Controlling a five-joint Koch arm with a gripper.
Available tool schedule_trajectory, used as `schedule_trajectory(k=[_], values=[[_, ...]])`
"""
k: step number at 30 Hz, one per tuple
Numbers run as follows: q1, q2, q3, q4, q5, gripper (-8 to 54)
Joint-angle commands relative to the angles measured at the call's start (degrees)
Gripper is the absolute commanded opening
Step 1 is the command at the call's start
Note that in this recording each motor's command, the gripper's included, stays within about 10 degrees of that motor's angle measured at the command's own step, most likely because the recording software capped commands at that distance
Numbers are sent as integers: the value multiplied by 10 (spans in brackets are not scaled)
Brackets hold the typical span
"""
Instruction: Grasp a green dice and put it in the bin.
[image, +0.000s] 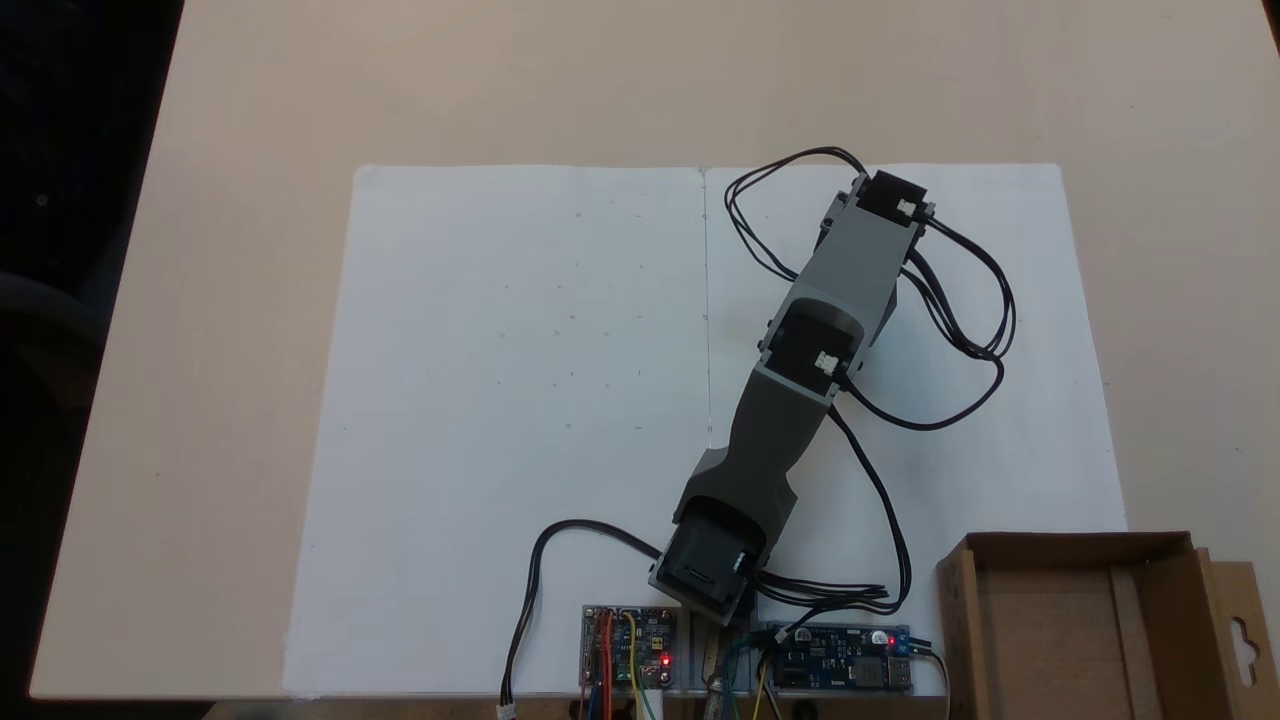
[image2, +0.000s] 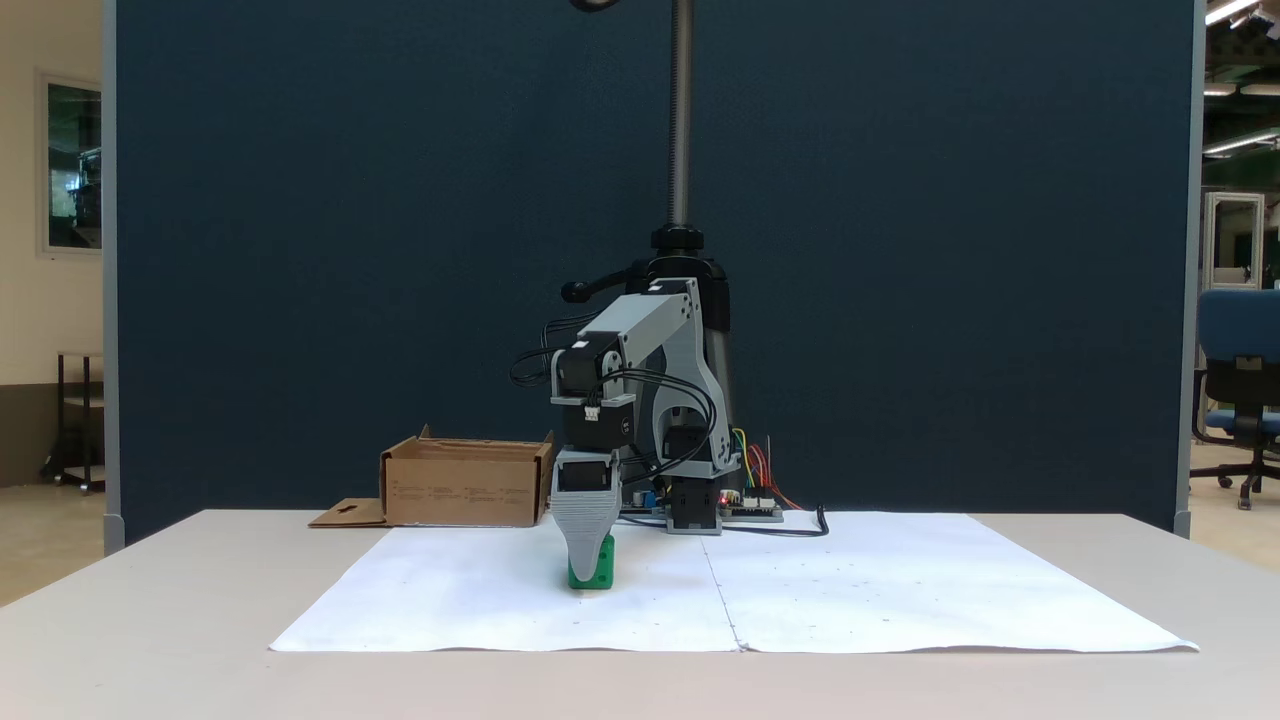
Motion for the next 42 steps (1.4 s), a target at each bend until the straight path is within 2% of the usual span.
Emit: schedule_trajectory(k=[1, 19, 26, 31, 35, 42], values=[[9, 15, -18, 0, 32, 413], [3, 3, -18, -3, 33, 411], [2, 2, -18, -3, 33, 364], [2, 2, -18, -3, 33, 362], [2, 2, -18, -4, 33, 318], [2, 2, -18, -6, 33, 318]])
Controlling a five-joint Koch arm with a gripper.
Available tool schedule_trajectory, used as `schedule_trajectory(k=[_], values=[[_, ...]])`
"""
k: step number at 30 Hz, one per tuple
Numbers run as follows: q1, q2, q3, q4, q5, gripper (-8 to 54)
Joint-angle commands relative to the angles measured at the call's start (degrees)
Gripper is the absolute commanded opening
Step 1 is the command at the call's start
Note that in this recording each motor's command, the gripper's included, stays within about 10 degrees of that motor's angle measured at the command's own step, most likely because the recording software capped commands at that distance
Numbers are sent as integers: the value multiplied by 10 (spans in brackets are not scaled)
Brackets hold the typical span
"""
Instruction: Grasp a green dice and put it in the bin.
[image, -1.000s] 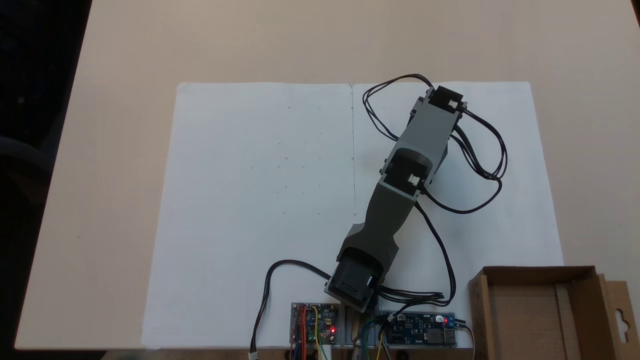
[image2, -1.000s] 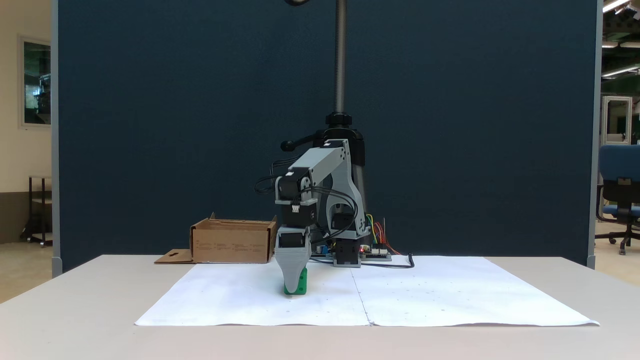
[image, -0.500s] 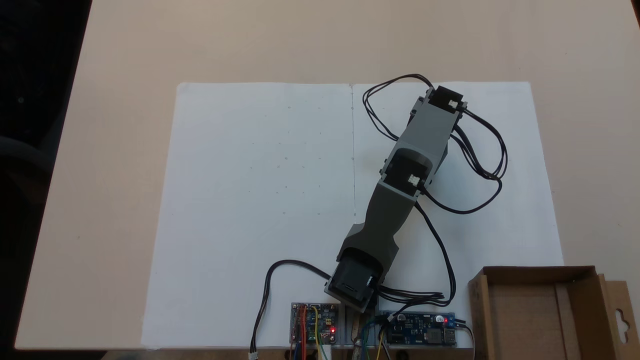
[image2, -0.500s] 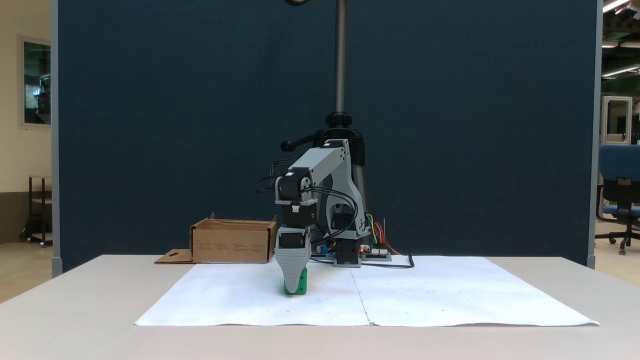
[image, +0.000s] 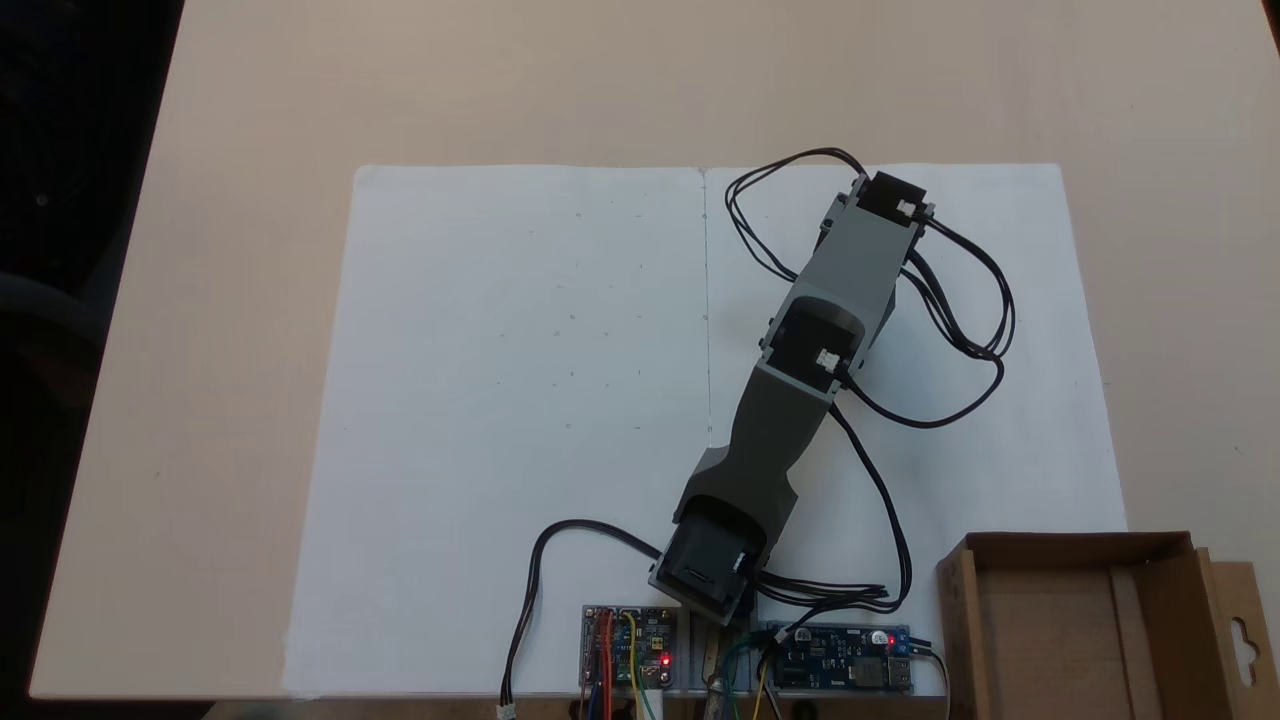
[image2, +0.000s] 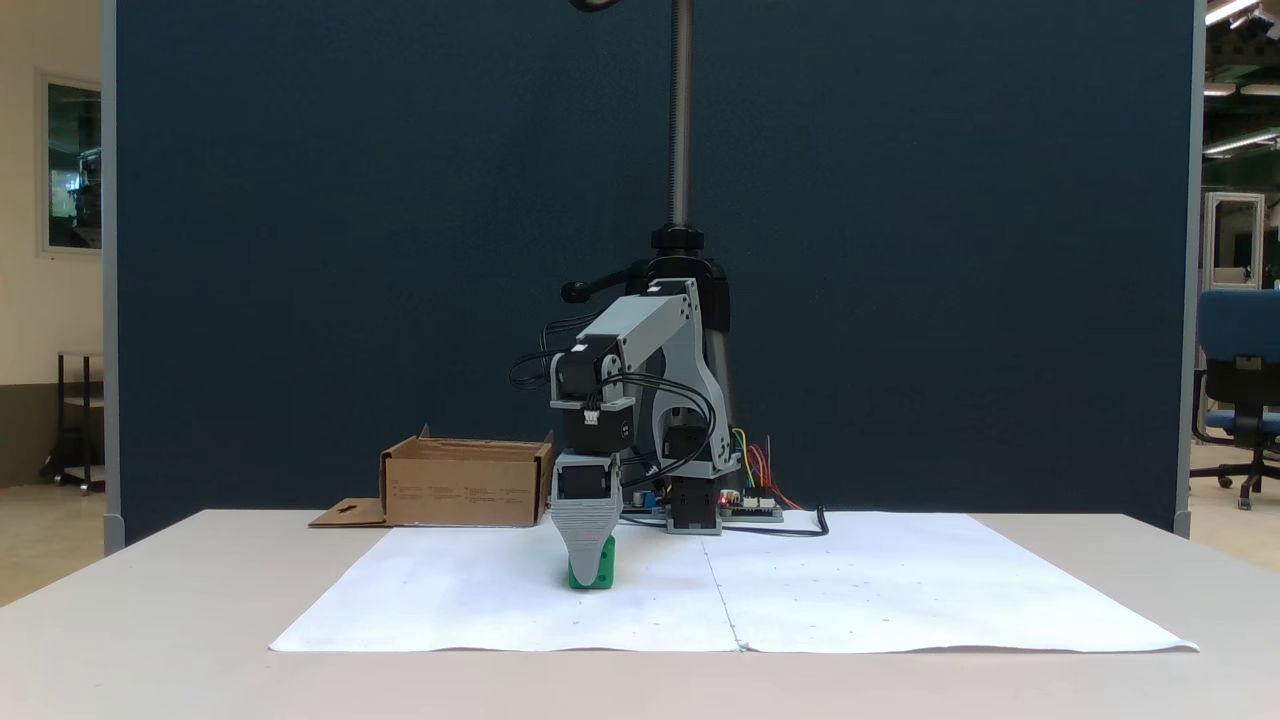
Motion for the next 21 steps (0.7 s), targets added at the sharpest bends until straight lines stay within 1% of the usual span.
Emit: schedule_trajectory(k=[1, 21], values=[[2, 9, -18, -6, 22, 318], [-12, 7, -18, -25, 39, 318]])
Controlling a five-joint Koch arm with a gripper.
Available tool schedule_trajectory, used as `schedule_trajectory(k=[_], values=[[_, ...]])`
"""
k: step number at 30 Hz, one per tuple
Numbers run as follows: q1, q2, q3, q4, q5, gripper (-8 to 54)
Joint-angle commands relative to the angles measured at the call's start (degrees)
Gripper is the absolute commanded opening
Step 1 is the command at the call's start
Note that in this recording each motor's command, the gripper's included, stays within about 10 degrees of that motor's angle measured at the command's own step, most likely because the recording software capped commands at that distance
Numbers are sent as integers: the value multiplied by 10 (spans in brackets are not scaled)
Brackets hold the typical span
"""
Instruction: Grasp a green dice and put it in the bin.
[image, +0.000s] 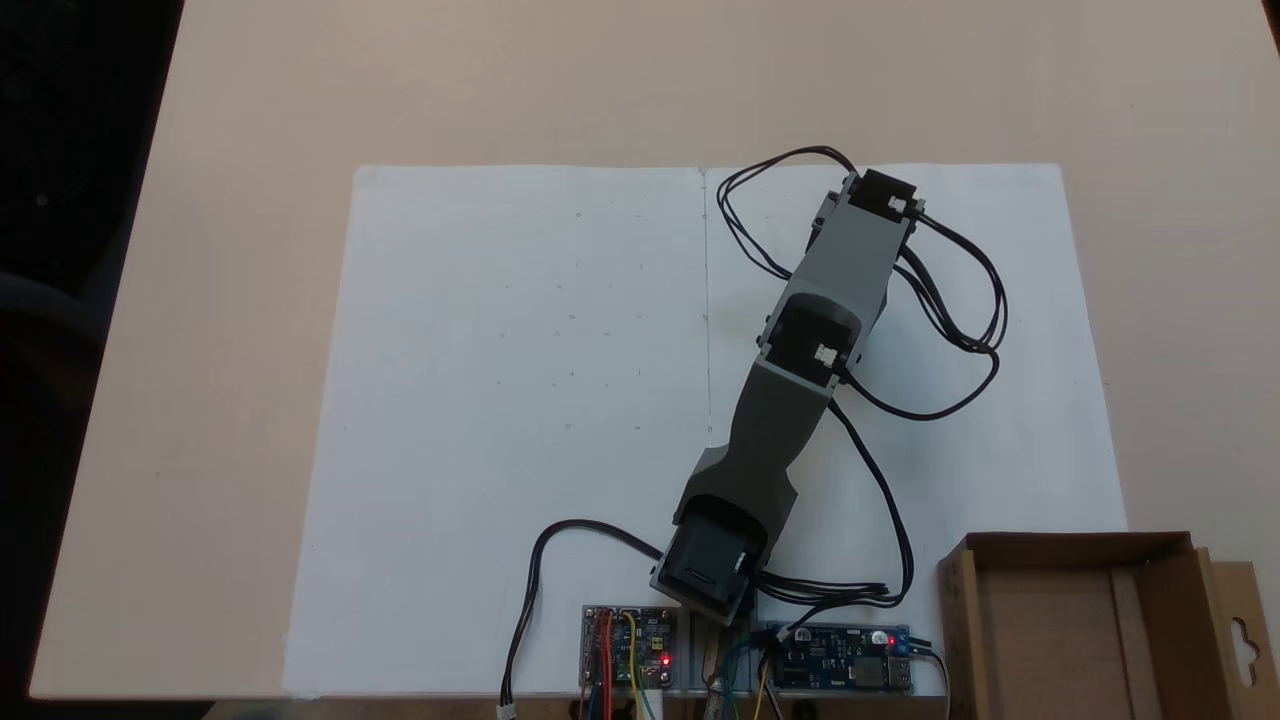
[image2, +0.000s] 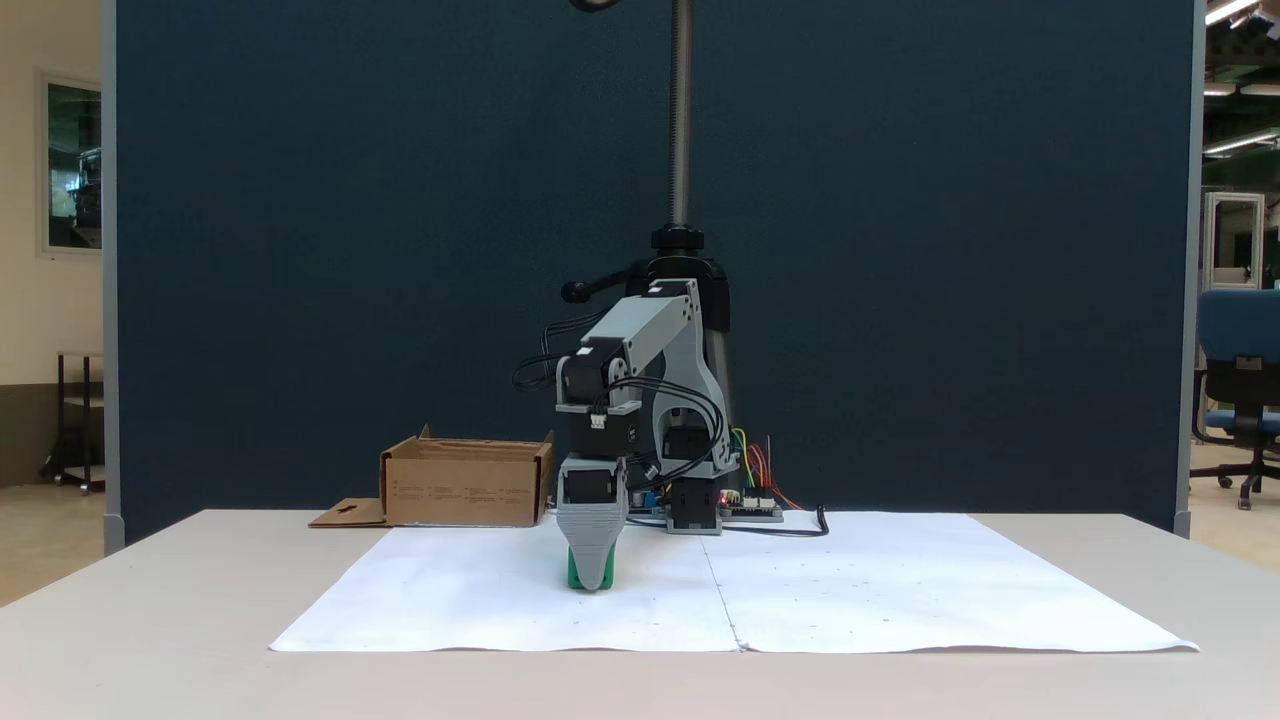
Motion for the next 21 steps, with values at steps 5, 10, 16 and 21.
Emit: schedule_trajectory(k=[5, 10, 16, 21], values=[[7, 16, -19, -31, 18, 318], [9, 13, -19, -35, 18, 318], [10, 12, -19, -36, 18, 230], [10, 12, -19, -36, 18, 211]])
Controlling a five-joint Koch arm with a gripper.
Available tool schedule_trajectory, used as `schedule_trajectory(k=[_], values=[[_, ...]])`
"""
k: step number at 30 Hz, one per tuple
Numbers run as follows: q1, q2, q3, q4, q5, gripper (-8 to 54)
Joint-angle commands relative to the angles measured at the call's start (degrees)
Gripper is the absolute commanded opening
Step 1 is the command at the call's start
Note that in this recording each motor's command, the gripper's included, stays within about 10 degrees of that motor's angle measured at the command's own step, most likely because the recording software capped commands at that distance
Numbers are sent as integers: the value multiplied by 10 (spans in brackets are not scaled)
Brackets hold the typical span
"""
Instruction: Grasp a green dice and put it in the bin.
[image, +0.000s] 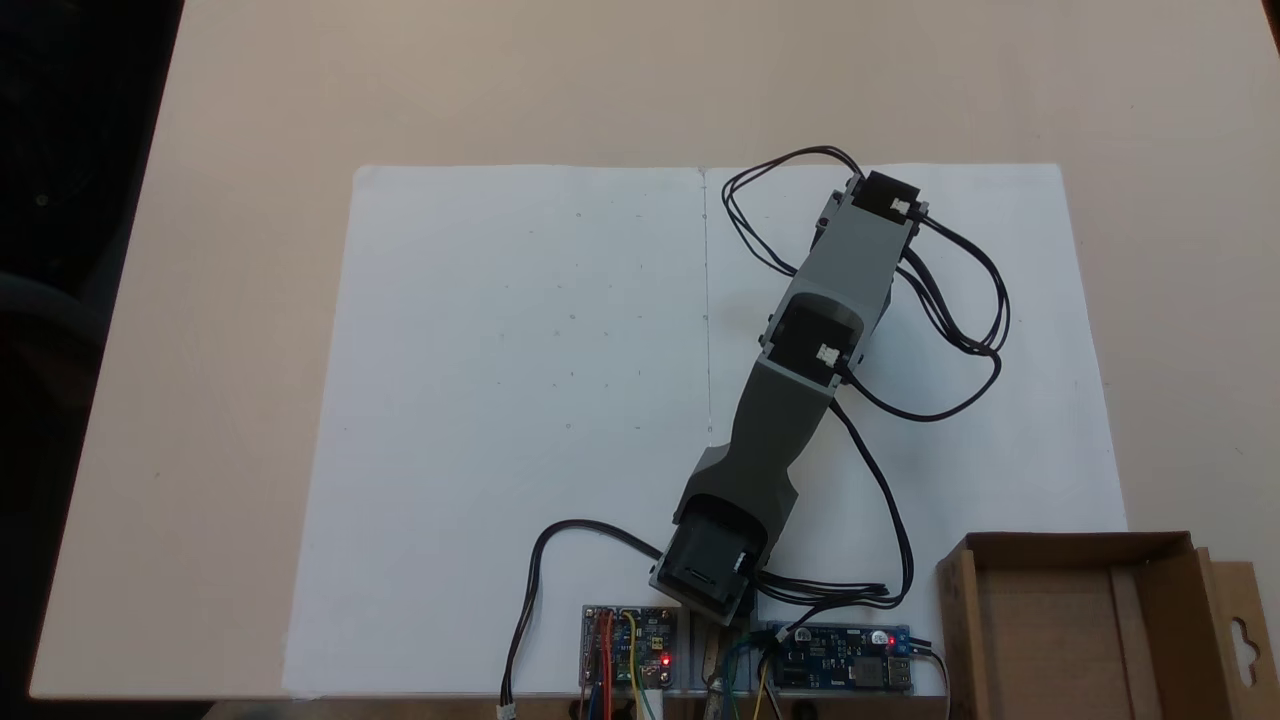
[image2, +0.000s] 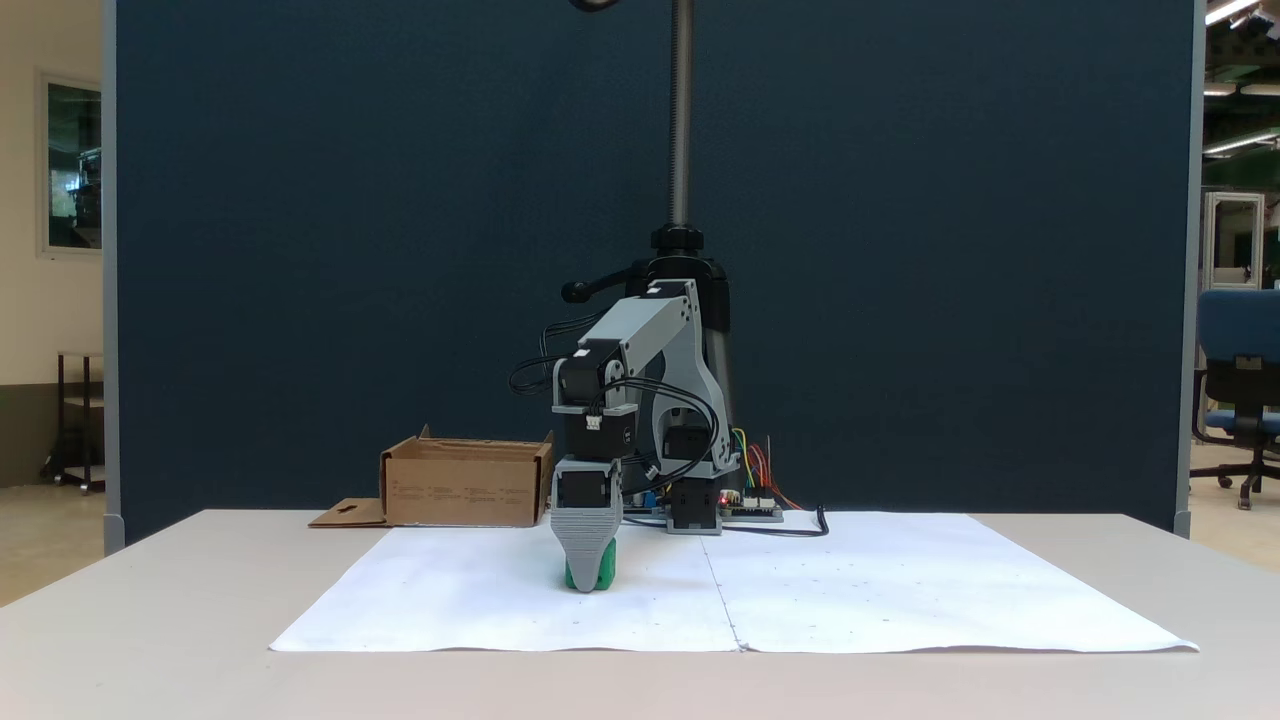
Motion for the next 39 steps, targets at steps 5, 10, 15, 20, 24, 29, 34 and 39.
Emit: schedule_trajectory(k=[5, 10, 15, 20, 24, 29, 34, 39], values=[[1, 15, -12, -2, 18, 210], [-3, 15, -11, -1, 29, 210], [-4, 20, -11, -3, 57, 207], [-2, 44, -11, -33, 78, 121], [14, 82, -13, -55, 108, 121], [58, 154, -18, -68, 164, 121], [127, 195, -54, -117, 216, 121], [208, 231, -77, -168, 240, 121]])
